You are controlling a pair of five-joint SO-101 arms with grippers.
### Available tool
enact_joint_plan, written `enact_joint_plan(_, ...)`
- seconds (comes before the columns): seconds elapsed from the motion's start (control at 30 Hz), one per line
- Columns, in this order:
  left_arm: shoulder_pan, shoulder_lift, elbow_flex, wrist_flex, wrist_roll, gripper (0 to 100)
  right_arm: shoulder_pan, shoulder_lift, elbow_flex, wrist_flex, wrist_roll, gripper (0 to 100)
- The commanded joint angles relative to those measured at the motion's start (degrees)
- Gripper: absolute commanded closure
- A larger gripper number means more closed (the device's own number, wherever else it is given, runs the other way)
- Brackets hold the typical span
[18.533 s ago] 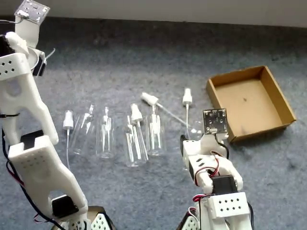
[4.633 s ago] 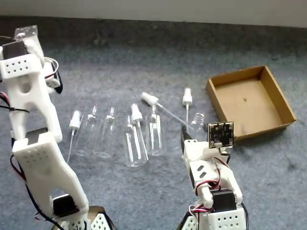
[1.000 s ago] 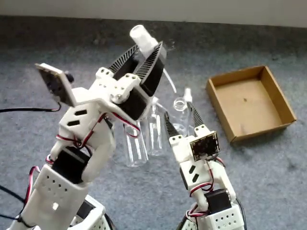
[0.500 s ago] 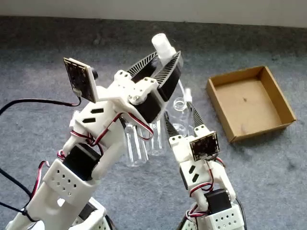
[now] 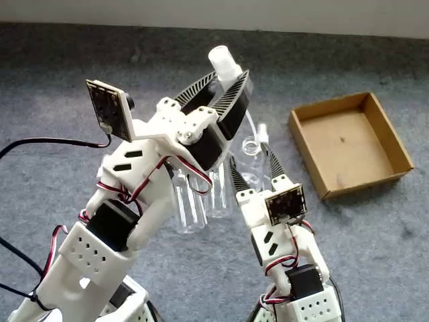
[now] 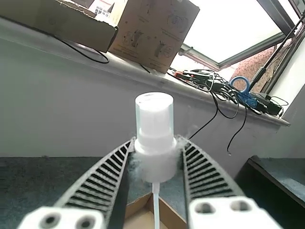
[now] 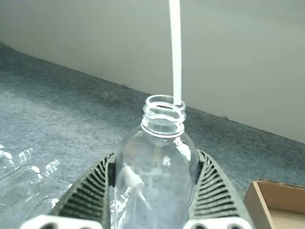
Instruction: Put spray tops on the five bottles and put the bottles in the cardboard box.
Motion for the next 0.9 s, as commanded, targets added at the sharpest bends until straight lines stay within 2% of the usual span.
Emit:
enact_joint_plan(0.0, -0.9, -0.3, -1.8, 0.0, 0.4, 100, -0.1, -0.7, 8.7, 0.1, 0.5, 96.1)
enact_joint_plan(0.27, -2.2, -0.3, -1.7, 0.0, -1.5, 100, -0.1, -0.7, 8.7, 0.1, 0.6, 96.1)
enact_joint_plan(0.87, -0.7, 0.2, 2.4, 1.4, -1.9, 100, -0.1, -0.7, 8.7, 0.1, 0.4, 96.1)
